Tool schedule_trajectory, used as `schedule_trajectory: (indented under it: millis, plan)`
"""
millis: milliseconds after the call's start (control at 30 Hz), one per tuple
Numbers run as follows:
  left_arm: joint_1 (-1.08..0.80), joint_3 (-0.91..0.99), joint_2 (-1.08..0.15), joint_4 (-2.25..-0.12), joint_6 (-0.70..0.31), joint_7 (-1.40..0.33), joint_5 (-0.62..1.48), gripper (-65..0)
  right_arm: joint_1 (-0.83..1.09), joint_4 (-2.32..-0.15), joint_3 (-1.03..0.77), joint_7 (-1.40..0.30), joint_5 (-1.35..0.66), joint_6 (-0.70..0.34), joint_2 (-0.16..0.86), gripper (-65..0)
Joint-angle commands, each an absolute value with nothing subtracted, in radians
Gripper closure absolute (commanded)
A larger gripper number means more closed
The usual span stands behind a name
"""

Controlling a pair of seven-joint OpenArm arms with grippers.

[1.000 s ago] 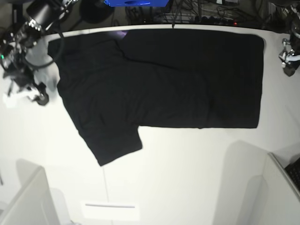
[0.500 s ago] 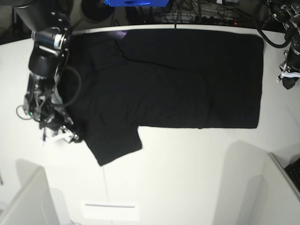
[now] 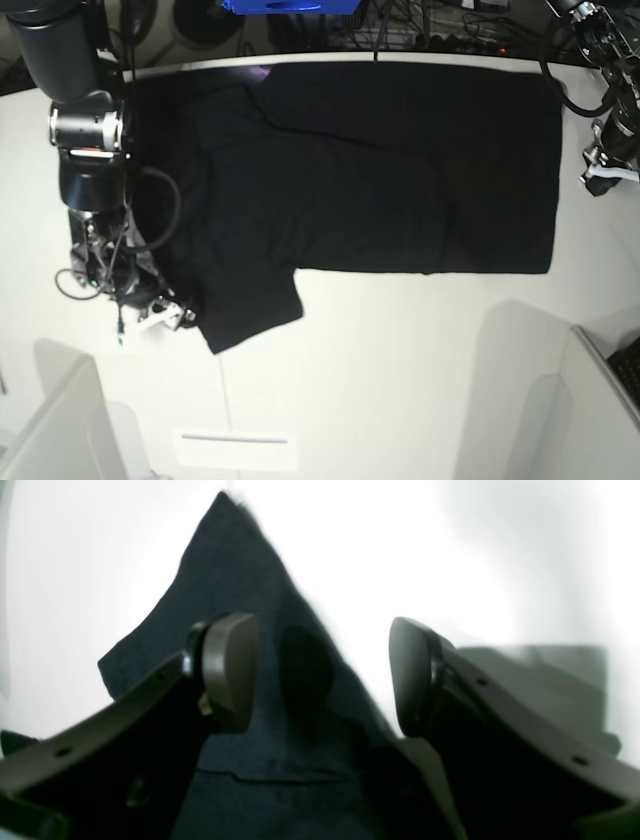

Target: Fold the T-shirt properly

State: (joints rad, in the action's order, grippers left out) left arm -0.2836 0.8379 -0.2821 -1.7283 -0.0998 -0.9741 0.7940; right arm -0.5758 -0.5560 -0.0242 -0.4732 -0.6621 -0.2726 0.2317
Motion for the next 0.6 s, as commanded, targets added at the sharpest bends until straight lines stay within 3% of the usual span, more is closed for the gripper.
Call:
schedule_trajectory:
  millis: [0, 200, 567]
  plan:
    - [-0.278, 0.837, -0.309, -1.742, -0.105, -0.952, 0.814, -8.4, -0.591, -0.559, -0.021, -0.519, -0.657, -0.271, 0.237, -38.7]
    - [-0.278, 0.837, -0.343, -1.735, -0.105, -0.949, 0.814, -8.4, -0.564, -0.561, -0.016, -0.591, -0.657, -0.271, 0.245, -27.2]
    - [-0.222, 0.835, -0.352, -1.727, -0.105, -0.952, 0.680, -8.4, -0.558, -0.561, 0.008, -0.588, -0.653, -0.271, 0.245, -26.4]
